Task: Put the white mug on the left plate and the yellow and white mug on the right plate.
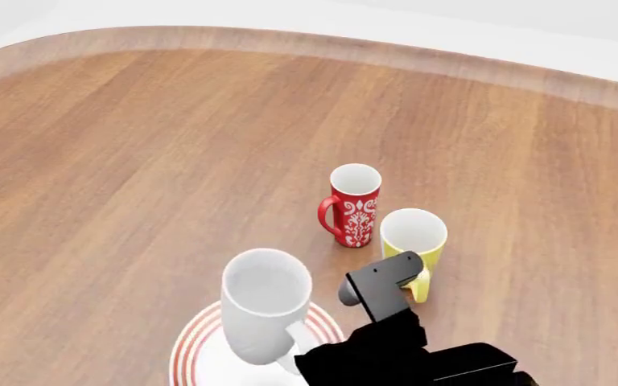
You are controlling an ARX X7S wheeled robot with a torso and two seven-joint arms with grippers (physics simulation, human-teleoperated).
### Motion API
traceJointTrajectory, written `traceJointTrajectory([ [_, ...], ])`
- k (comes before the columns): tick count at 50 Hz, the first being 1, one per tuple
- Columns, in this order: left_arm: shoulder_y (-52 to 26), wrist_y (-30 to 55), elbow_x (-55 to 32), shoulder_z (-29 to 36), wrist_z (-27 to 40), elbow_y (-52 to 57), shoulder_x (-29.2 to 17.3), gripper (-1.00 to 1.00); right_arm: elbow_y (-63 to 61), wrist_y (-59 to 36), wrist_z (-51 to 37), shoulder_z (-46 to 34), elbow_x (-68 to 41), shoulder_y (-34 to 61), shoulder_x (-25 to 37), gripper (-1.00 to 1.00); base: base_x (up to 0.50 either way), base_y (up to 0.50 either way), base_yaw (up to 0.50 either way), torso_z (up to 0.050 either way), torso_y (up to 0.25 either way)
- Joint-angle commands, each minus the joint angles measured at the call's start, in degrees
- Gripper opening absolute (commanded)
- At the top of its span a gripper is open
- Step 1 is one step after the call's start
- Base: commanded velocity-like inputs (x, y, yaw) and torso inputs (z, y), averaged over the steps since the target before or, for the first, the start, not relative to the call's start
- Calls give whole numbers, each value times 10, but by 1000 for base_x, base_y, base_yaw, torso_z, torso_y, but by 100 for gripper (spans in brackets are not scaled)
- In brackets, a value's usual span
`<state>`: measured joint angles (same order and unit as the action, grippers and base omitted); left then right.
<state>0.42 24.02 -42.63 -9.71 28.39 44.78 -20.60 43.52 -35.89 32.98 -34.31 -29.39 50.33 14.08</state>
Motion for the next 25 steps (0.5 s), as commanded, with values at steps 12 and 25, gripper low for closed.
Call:
traceJointTrajectory([
  [12,8,1,-18,-3,9,17,-5,100,170,41,39,-27,30,66,-56,-100,0,0,0,0,1],
  [25,17,1,-46,-13,15,37,-12,100,243,75,47,-28,37,87,-80,-100,0,0,0,0,0],
])
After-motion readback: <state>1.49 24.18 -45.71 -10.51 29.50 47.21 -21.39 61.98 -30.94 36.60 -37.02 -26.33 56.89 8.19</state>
